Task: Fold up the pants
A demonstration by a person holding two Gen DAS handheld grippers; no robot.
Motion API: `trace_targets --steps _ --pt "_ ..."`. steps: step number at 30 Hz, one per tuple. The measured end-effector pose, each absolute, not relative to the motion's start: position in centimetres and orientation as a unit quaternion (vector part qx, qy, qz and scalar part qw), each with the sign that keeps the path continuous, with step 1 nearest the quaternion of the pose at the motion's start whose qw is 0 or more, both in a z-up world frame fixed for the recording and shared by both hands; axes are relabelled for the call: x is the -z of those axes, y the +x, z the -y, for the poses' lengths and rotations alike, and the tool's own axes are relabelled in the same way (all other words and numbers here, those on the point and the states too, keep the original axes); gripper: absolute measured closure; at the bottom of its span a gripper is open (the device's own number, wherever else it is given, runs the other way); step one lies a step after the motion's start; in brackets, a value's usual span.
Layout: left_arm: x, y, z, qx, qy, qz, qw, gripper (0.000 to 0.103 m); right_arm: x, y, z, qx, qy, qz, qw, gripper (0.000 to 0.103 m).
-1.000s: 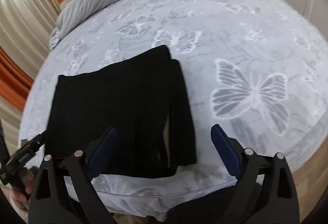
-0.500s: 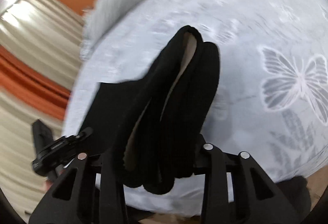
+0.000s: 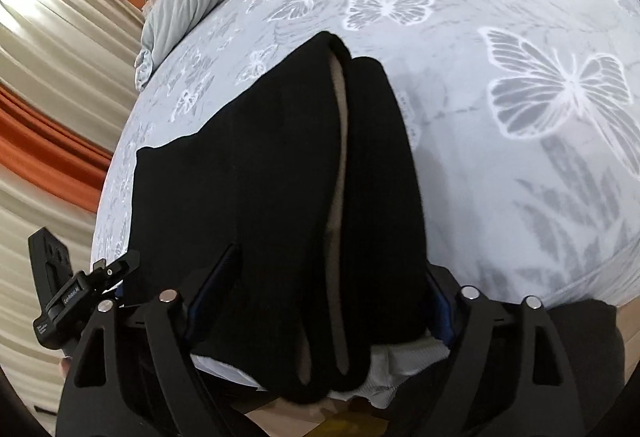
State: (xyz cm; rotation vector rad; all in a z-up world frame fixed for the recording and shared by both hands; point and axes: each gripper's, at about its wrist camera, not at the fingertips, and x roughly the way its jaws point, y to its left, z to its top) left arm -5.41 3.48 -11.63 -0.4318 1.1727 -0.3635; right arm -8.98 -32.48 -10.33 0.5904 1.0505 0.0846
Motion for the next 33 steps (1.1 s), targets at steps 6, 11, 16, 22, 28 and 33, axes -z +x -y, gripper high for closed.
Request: trace_targets --steps 6,11,16,22,28,33 --pt "11.5 -5.3 -4.4 0.180 -0.264 -0.539 0.779 0.070 9.0 -9.8 31.4 -0.049 0.254 -0.464 0.848 0.066" --pt "7.0 -7.1 -5.8 0.205 -0.271 -0.503 0.795 0.086 5.1 -11.1 30.1 -0.074 0.245 -0.433 0.864 0.069" --pt "1.1 -9.2 -4.9 0.230 -0.231 -0.466 0.822 0.086 0.2 -12.1 28.5 -0.116 0.241 -0.403 0.875 0.070" --pt "-5.1 -9.5 -4.6 0.256 -0.209 -0.406 0.852 0.086 -5.0 -11.2 27.4 -0.138 0.225 -0.350 0.899 0.070" --pt "-9.8 -5.7 -3.9 0.257 -0.186 -0.344 0.884 0.086 -9.2 -7.1 27.3 -0.154 0.212 -0.292 0.920 0.070" --pt "-12.5 -1.1 -2.8 0.239 -0.148 -0.295 0.913 0.086 -10.9 -1.1 27.1 -0.166 0.195 -0.237 0.937 0.070"
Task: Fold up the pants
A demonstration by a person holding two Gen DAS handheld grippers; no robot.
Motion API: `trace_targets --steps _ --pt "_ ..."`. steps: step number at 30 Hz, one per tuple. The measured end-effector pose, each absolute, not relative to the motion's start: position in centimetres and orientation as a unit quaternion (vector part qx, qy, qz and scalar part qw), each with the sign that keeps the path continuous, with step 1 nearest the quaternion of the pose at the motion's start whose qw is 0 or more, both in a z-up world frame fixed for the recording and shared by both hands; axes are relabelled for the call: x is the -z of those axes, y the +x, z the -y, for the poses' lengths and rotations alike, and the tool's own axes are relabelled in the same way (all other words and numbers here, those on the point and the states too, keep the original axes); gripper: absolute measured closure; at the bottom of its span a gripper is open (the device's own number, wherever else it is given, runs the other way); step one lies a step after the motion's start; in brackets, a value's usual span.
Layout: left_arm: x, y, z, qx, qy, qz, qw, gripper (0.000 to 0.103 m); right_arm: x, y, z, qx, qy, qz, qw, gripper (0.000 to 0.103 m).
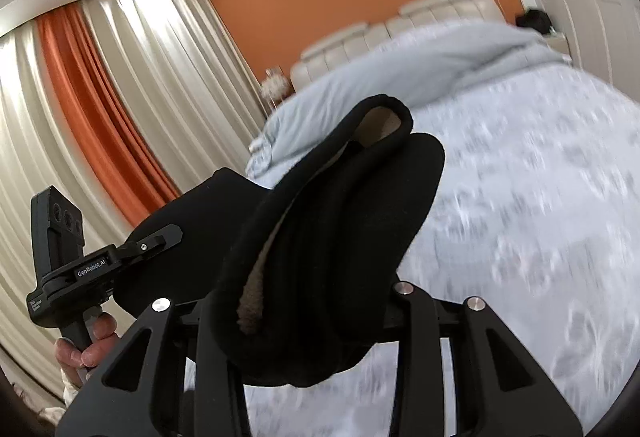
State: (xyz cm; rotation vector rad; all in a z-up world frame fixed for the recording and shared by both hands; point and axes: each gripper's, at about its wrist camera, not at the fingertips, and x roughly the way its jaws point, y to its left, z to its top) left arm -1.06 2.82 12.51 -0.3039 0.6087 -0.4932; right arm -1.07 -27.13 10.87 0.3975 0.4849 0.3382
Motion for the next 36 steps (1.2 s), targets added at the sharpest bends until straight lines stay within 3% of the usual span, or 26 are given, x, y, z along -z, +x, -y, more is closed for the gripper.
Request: trace_targets --steps 7,12,16,19,20,21,23,24,25,26,27,30,34,36 --pt "-12.0 8.2 -1.9 0.220 -0.121 -0.228 0.941 0.085 -9.1 9.6 29.2 -0.183 0.214 -0.191 0.940 0.070" --pt "-8.2 16.4 -1.4 0.212 -0.112 -0.227 0.944 0.084 -4.6 17.1 31.5 -0.183 0.245 -0.188 0.933 0.069" --pt "-2.2 23.0 -0.9 0.201 -0.113 -0.264 0.936 0.082 1.6 22.2 32.9 -0.155 0.254 -0.243 0.923 0.067" --pt "5.1 27.4 -0.3 0.177 -0.108 -0.345 0.915 0.079 9.0 25.9 33.7 -0.115 0.258 -0.350 0.893 0.064" --pt "7.1 28.0 -0.1 0.174 -0.109 -0.372 0.905 0.079 11.0 26.3 34.0 -0.093 0.251 -0.382 0.885 0.058" --pt "9.2 28.6 -0.1 0.164 -0.108 -0.401 0.895 0.077 12.0 26.0 34.4 -0.086 0.253 -0.384 0.884 0.043" --pt "10.9 27.4 -1.4 0.154 -0.128 -0.392 0.898 0.067 11.7 24.1 35.8 -0.071 0.263 -0.345 0.898 0.037" --pt "10.4 26.6 -1.8 0.147 -0.130 -0.381 0.904 0.065 10.8 23.2 36.3 -0.043 0.251 -0.329 0.909 0.029" --pt "9.4 25.7 -2.5 0.134 -0.130 -0.367 0.911 0.065 9.7 22.4 36.6 -0.016 0.239 -0.310 0.920 0.028" --pt "8.4 25.0 -3.0 0.122 -0.131 -0.354 0.918 0.062 7.9 21.9 36.7 -0.019 0.228 -0.285 0.931 0.031" --pt "6.7 24.1 -3.4 0.111 -0.130 -0.329 0.929 0.057 6.9 22.0 36.4 -0.040 0.225 -0.278 0.933 0.051" --pt "3.3 23.8 -2.2 0.100 -0.104 -0.301 0.943 0.051 4.3 23.9 33.5 -0.095 0.194 -0.285 0.934 0.073" --pt "3.7 27.3 1.4 0.095 -0.078 -0.330 0.936 0.040 6.8 29.2 30.4 -0.091 0.130 -0.353 0.922 0.075" --pt "6.2 29.7 2.7 0.078 -0.057 -0.372 0.923 0.040 10.5 31.8 31.9 -0.032 0.105 -0.390 0.914 0.083"
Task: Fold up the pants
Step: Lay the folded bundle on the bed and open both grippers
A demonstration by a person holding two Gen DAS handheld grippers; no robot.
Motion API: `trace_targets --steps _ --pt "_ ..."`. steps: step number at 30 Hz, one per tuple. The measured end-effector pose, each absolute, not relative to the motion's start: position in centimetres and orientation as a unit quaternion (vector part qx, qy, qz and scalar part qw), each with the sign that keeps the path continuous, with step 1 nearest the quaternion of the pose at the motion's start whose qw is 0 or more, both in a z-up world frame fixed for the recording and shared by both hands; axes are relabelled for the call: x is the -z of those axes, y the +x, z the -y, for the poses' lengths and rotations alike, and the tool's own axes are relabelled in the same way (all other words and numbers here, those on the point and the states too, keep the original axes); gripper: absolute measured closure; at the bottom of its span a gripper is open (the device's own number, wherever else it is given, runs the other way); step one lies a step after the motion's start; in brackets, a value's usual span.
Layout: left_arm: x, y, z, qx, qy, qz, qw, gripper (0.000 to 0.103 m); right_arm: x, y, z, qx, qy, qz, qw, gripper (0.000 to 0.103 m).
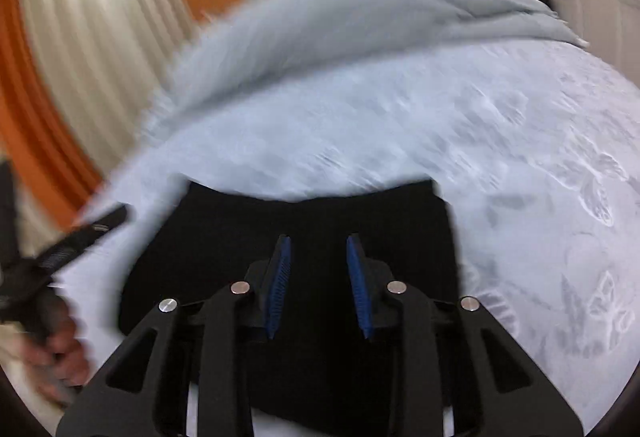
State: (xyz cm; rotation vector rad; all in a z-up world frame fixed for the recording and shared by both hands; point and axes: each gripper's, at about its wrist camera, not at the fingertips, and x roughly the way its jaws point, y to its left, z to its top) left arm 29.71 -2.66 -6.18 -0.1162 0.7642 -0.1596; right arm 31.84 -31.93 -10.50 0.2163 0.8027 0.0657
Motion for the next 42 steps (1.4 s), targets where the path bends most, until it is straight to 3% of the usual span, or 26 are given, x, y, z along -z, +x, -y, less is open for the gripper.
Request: trace_targets --steps 4,5,7,10,16,20,27,29,32,37,39,42 --pt "10.3 31.6 2.4 0.051 -0.046 -0.415 0.907 0.040 10.1 31.5 34.1 -0.039 0.172 -0.386 0.905 0.089" --pt "10.3 31.4 2.0 0.055 -0.052 -0.409 0.909 0.040 9.0 30.6 33.7 -0.050 0.165 -0.372 0.912 0.084" --pt "9.6 30.5 1.3 0.057 -0.059 -0.397 0.914 0.040 7.8 28.8 32.6 -0.061 0.140 -0.361 0.920 0.084" --pt "9.9 30.5 1.8 0.053 -0.044 -0.404 0.912 0.039 10.2 29.1 31.8 -0.025 0.083 -0.403 0.911 0.088" --pt "7.9 27.5 2.2 0.055 -0.019 -0.387 0.920 0.040 4.8 24.1 31.5 -0.037 0.106 -0.367 0.923 0.083" --pt "7.1 24.6 2.4 0.055 0.001 -0.379 0.924 0.040 8.5 23.9 31.1 -0.006 0.061 -0.422 0.905 0.084" --pt "7.5 22.5 3.4 0.048 0.024 -0.399 0.916 0.040 5.5 20.7 30.4 -0.008 0.061 -0.397 0.916 0.080" --pt "7.2 21.6 3.4 0.045 0.026 -0.393 0.918 0.040 7.7 21.7 30.1 0.002 0.025 -0.439 0.898 0.080" --pt "7.0 20.6 3.6 0.041 0.029 -0.399 0.915 0.040 7.8 21.6 31.0 -0.001 0.053 -0.448 0.893 0.076" --pt "5.2 17.2 3.3 0.042 0.052 -0.380 0.922 0.040 2.0 15.5 30.6 -0.015 0.080 -0.371 0.925 0.076" --pt "4.8 15.2 2.8 0.042 0.057 -0.372 0.925 0.039 1.6 12.6 30.2 -0.018 0.089 -0.353 0.931 0.063" --pt "5.0 12.6 1.9 0.043 0.052 -0.370 0.926 0.036 3.5 9.4 29.1 -0.008 0.076 -0.344 0.936 0.059"
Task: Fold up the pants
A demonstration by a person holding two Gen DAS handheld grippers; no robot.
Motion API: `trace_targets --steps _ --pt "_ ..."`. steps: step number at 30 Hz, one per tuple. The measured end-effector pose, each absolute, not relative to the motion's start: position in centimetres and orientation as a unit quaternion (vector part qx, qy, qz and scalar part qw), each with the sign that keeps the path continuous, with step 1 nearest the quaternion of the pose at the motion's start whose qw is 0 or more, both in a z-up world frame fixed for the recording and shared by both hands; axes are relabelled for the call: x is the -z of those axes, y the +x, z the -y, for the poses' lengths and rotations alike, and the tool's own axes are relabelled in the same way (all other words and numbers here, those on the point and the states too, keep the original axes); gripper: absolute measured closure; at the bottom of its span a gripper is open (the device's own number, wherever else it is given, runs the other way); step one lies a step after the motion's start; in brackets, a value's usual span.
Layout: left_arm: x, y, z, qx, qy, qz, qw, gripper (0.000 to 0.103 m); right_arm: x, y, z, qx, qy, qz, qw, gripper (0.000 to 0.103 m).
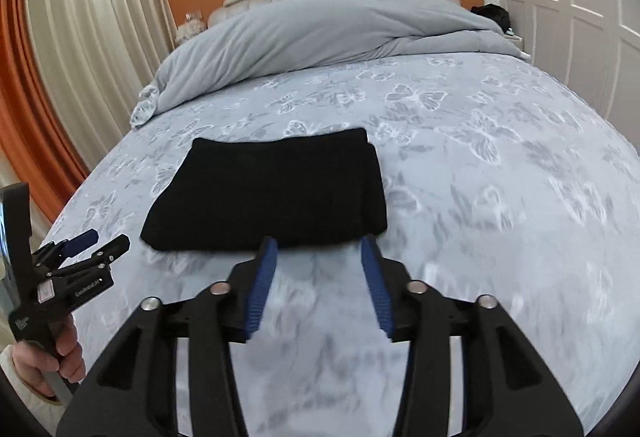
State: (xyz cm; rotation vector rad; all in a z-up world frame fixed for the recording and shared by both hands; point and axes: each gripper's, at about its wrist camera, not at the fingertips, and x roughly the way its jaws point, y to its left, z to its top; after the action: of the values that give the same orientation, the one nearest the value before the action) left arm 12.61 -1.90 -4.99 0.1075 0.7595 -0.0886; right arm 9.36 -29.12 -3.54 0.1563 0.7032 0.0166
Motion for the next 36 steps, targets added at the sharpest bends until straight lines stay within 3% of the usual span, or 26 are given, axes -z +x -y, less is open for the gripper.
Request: trace_targets --steps 4,8,10,11,12,15,18,22,23,24,25,26,27,31,34,36 --pt "7.1 10.1 0.7 0.046 0.037 -0.373 0.926 0.036 8.3 9.1 28.4 0.031 0.058 -0.374 0.925 0.060" --pt "9.0 11.6 -0.1 0.063 -0.003 -0.400 0.914 0.036 8.6 11.2 29.4 -0.007 0.109 -0.387 0.916 0.059" --pt "8.7 14.0 -1.1 0.103 -0.067 -0.428 0.896 0.033 7.8 12.5 29.9 -0.003 0.096 -0.375 0.922 0.044" --pt "8.5 15.5 -1.7 0.114 -0.101 -0.436 0.887 0.028 7.2 13.3 30.5 0.000 0.096 -0.368 0.925 0.027" --pt "8.3 16.3 -2.0 0.114 -0.117 -0.436 0.885 0.024 6.8 14.0 31.1 0.005 0.101 -0.362 0.927 0.016" --pt "7.9 19.7 -2.4 0.103 -0.140 -0.422 0.890 0.016 6.6 17.6 32.7 0.001 0.125 -0.361 0.924 0.012" --pt "9.3 23.2 -1.9 0.109 -0.157 -0.445 0.875 0.016 8.4 21.7 33.8 -0.024 0.165 -0.402 0.900 0.011" --pt "12.9 26.7 -2.2 0.117 -0.232 -0.477 0.840 0.015 11.4 25.3 33.5 -0.037 0.196 -0.437 0.877 0.016" --pt "12.9 26.9 -2.4 0.115 -0.248 -0.468 0.840 0.020 11.6 25.3 33.4 -0.042 0.201 -0.434 0.877 0.034" --pt "12.7 27.0 -2.5 0.117 -0.256 -0.463 0.840 0.046 11.2 25.3 33.5 -0.055 0.211 -0.428 0.877 0.059" --pt "12.3 27.1 -2.5 0.128 -0.263 -0.464 0.836 0.059 10.5 25.1 33.2 -0.065 0.216 -0.421 0.879 0.068" --pt "11.7 26.9 -2.5 0.131 -0.264 -0.465 0.835 0.078 9.0 24.5 33.0 -0.074 0.213 -0.413 0.882 0.071" --pt "10.6 26.5 -2.6 0.135 -0.259 -0.460 0.838 0.083 7.8 23.9 32.8 -0.083 0.210 -0.406 0.885 0.072" --pt "6.2 23.5 -3.3 0.161 -0.243 -0.446 0.846 0.084 3.9 20.4 31.5 -0.105 0.188 -0.392 0.894 0.072" --pt "5.7 20.2 -3.8 0.156 -0.219 -0.458 0.847 0.082 6.5 17.3 31.6 -0.088 0.177 -0.420 0.886 0.068" --pt "7.7 18.7 -3.6 0.149 -0.197 -0.482 0.840 0.075 9.5 16.6 31.8 -0.063 0.168 -0.440 0.880 0.057"
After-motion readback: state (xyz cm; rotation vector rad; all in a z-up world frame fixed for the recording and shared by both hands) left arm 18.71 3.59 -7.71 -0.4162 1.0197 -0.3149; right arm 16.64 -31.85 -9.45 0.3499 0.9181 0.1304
